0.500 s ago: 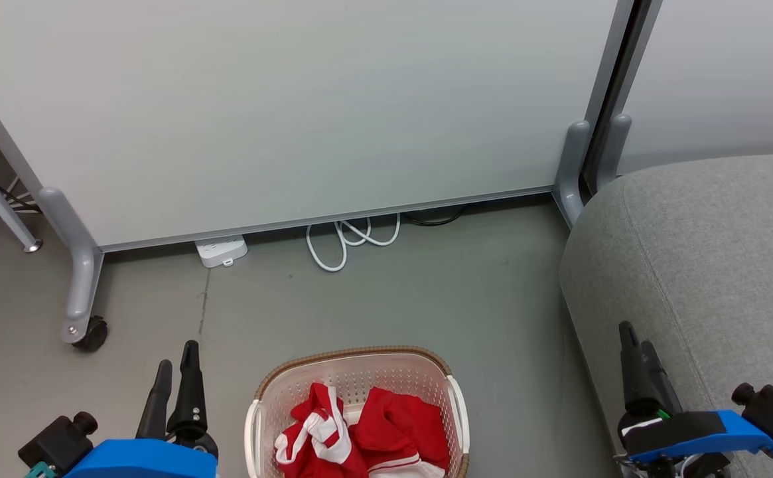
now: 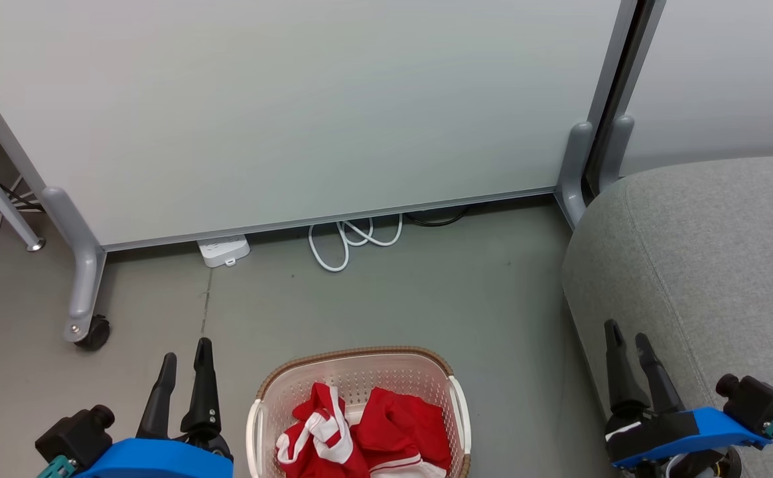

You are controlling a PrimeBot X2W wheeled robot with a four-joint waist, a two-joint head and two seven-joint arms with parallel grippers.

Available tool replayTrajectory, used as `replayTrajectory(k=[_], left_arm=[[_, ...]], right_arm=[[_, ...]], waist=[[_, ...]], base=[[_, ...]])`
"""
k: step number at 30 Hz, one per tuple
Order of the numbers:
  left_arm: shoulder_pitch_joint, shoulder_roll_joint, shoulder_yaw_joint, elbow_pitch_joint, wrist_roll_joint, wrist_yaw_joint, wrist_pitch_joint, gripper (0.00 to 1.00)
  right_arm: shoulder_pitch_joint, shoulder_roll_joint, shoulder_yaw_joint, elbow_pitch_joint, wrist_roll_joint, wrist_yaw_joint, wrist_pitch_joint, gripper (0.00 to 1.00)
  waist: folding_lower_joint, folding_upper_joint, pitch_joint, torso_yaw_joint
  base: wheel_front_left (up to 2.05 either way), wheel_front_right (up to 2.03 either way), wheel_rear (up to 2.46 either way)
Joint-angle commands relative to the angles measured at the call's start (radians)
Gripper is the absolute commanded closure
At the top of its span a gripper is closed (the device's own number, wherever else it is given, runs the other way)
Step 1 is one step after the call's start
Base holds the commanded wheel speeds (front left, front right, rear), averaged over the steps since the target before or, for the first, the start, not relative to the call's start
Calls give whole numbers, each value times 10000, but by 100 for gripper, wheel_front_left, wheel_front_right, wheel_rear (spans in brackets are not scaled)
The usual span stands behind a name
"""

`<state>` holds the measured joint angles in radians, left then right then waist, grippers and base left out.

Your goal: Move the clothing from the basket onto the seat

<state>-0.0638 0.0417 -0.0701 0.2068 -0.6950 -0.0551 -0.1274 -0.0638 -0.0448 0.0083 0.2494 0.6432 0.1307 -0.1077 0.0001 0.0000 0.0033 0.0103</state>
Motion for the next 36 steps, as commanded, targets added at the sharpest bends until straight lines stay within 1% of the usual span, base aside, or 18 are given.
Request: replayTrajectory(k=[1,21,36], left_arm=[[-203,77,-37,-135,261,23,-102,0],[-211,89,-333,-118,2198,103,-608,0],[-221,101,-531,-50,3358,209,-924,0]], right_arm=[[-186,-51,46,-131,-272,1,-108,0],[0,-63,203,-350,-2446,1,-378,0],[37,-69,263,-401,-3668,1,-655,0]], waist=[[-1,0,0,5],[-1,0,-30,40],[-1,0,-35,60]], base=[[0,0,0],[0,0,0],[0,0,0]])
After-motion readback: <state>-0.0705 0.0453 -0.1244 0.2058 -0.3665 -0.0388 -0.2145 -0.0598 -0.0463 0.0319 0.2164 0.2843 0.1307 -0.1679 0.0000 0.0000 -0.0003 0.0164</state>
